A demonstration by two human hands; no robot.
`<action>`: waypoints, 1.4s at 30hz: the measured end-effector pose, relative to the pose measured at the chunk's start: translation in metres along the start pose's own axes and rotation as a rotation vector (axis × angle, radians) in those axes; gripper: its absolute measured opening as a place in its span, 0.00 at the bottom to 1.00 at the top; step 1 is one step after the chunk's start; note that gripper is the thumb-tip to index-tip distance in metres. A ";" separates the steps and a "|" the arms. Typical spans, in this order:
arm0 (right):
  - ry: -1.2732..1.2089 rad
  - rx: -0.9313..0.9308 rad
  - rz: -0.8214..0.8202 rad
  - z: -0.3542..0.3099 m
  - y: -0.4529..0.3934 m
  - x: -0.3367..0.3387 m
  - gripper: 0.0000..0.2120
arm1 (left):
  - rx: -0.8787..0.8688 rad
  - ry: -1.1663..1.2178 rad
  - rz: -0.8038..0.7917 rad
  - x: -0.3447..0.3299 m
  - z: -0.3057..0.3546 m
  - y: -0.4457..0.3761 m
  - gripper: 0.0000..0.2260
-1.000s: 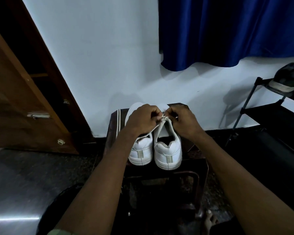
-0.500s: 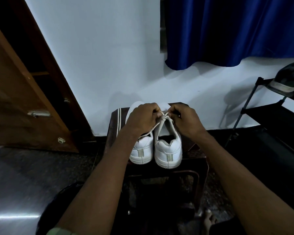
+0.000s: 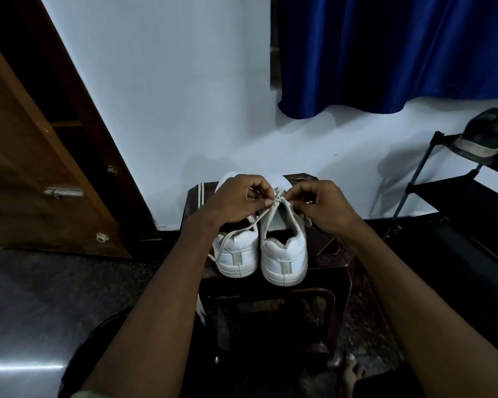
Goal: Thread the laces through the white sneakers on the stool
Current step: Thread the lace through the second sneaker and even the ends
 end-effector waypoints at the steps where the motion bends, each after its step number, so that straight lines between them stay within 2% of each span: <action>1: -0.017 0.007 0.009 0.000 0.000 -0.001 0.08 | -0.007 0.002 -0.007 -0.001 0.001 0.001 0.05; 4: 0.008 0.032 0.079 -0.004 0.000 -0.004 0.07 | -0.031 -0.031 0.000 -0.005 0.006 0.002 0.05; 9: 0.251 0.175 0.142 -0.028 0.001 -0.010 0.05 | -0.001 -0.232 0.056 -0.008 0.011 0.001 0.04; 13: 0.227 0.083 0.154 -0.017 -0.002 -0.008 0.04 | -0.008 -0.252 0.106 -0.005 0.011 0.003 0.03; 19: 0.029 0.096 0.029 -0.014 -0.003 -0.005 0.03 | -0.042 -0.015 0.009 -0.005 0.001 0.004 0.03; 24: 0.104 0.118 0.103 -0.019 0.001 -0.007 0.04 | -0.001 -0.143 0.115 -0.005 0.004 0.004 0.01; 28: 0.231 0.081 0.171 -0.023 0.003 -0.007 0.03 | -0.016 -0.195 0.130 -0.002 0.009 0.006 0.03; 33: 0.230 0.012 0.188 -0.018 0.000 -0.005 0.02 | -0.049 -0.203 0.146 0.000 0.012 0.006 0.02; 38: 0.012 -0.083 0.124 0.000 0.005 0.005 0.09 | 0.061 -0.128 0.161 0.011 0.013 0.017 0.05; 40: 0.015 -0.145 0.086 0.007 0.011 0.007 0.06 | 0.142 -0.236 0.199 0.022 0.016 0.026 0.07; 42: 0.006 -0.171 -0.003 0.008 0.017 -0.002 0.12 | 0.228 -0.365 0.133 0.019 0.018 0.034 0.13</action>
Point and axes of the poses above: each hand's wrist, its own y-axis away from the middle knuckle, its own x-axis out of the back of the hand, z = x × y, the point moved 9 cm from there along -y, towards the middle knuckle, and after that the axes turned 10 degrees about -z, right-handed, at the moved point
